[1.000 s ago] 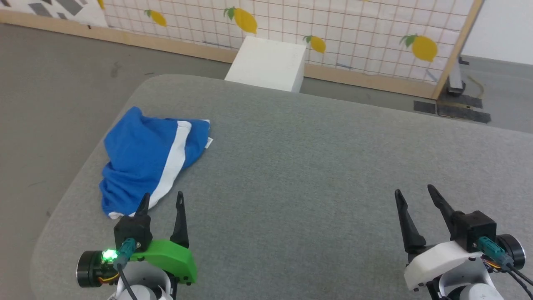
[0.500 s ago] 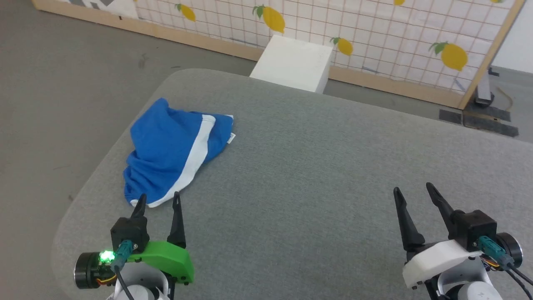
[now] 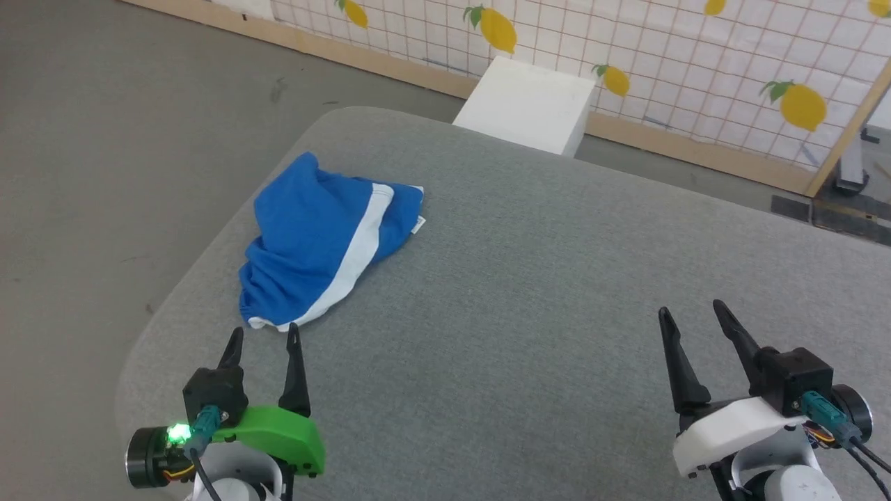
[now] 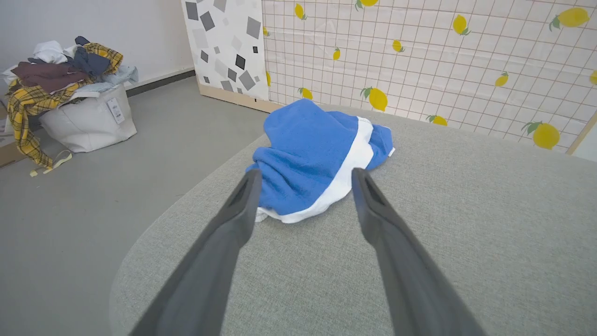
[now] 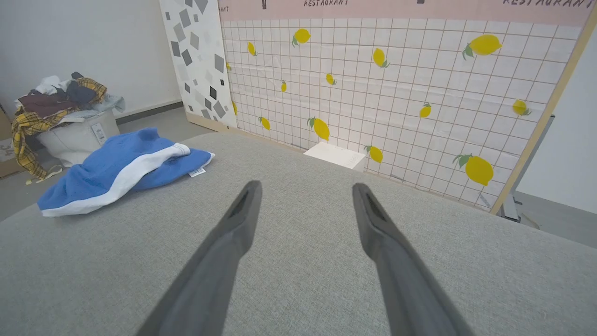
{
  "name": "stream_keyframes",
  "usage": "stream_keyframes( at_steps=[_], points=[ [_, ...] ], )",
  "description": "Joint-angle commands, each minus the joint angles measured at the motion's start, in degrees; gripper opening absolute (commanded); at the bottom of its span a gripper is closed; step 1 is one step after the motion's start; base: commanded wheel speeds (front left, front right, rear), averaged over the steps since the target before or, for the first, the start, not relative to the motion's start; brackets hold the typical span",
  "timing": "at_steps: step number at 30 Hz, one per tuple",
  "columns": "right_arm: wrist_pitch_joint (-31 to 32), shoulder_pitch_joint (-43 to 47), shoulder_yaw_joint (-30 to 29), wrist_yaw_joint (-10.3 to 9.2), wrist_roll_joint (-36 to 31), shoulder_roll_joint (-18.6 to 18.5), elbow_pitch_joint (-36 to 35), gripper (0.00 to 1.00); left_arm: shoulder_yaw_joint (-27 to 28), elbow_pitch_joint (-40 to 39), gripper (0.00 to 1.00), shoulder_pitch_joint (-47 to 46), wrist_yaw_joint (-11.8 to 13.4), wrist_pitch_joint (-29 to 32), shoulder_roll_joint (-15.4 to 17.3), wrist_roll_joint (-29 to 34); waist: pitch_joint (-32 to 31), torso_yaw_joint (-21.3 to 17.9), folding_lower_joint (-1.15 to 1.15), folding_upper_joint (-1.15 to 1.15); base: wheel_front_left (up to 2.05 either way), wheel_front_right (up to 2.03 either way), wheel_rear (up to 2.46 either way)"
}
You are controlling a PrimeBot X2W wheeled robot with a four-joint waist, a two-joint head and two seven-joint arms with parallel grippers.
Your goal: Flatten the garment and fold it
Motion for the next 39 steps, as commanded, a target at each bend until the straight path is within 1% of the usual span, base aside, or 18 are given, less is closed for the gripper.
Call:
stream_keyframes(
  at_steps=[1, 30, 39],
  points=[
    [-0.6, -0.9, -0.1, -0.07, 0.4, 0.1, 0.3, 1.00, -0.3, 0.4, 1.00, -1.2, 0.6, -0.6, 0.5, -0.6, 0.1, 0.6, 0.00, 0.00, 0.00, 0.00, 0.00],
    [-3.5, -1.6, -0.2, -0.09, 2.1, 0.1, 2.9, 1.00, -2.6, 4.8, 1.00, -2.2, 3.3, -4.0, 2.3, -4.0, -0.6, 8.0, 0.00, 0.00, 0.00, 0.00, 0.00],
    [-4.5, -2.1, 0.1, -0.10, 2.5, 0.1, 3.8, 1.00, -3.3, 5.8, 1.00, -2.2, 4.3, -5.0, 3.1, -5.4, -0.4, 9.6, 0.00, 0.00, 0.00, 0.00, 0.00]
  ],
)
